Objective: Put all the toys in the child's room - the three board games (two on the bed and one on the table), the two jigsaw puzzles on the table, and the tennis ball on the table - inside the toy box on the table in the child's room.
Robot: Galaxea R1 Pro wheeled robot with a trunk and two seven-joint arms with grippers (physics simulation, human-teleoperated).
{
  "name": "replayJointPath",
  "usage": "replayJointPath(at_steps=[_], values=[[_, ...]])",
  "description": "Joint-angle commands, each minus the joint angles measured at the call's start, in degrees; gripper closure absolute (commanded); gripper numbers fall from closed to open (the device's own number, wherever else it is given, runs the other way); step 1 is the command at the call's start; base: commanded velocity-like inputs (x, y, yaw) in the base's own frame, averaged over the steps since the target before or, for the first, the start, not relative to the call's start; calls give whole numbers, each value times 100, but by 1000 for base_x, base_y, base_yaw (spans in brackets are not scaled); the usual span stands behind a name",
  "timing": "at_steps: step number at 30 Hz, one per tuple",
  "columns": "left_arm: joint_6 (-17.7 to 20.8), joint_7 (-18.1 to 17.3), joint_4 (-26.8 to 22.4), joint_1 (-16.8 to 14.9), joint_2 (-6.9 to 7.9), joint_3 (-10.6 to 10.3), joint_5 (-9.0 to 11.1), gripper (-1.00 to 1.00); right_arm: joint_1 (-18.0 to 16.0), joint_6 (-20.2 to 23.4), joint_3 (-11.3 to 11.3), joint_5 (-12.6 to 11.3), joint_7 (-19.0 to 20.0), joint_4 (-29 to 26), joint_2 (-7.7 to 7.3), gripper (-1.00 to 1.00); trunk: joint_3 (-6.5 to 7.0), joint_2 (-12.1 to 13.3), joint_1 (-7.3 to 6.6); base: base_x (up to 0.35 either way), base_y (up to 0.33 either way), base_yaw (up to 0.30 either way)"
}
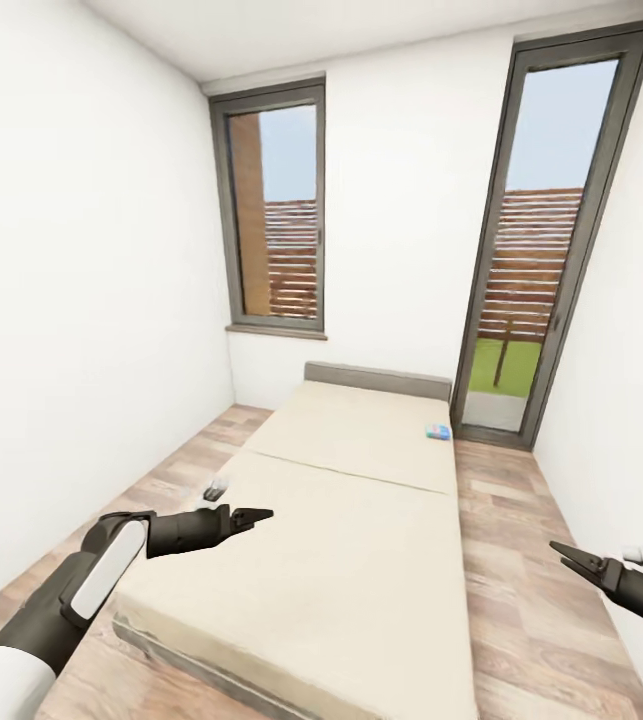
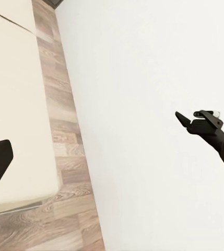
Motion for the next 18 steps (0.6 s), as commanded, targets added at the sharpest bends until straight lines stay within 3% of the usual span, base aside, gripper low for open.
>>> replayJointPath(at_steps=[1,8,18], values=[[22,-8,0,-2,11,-8,14,-100,-3,60,-43,28,-27,3,4,-100,0,-5,2,35,-180,-280],[22,-8,7,-2,26,-6,14,-100,-3,53,-43,28,-99,3,25,-100,13,-5,2,121,-100,-242],[22,-1,14,-2,28,-12,6,-100,-3,45,-51,28,-382,3,115,-100,16,-5,2,81,-13,-46]])
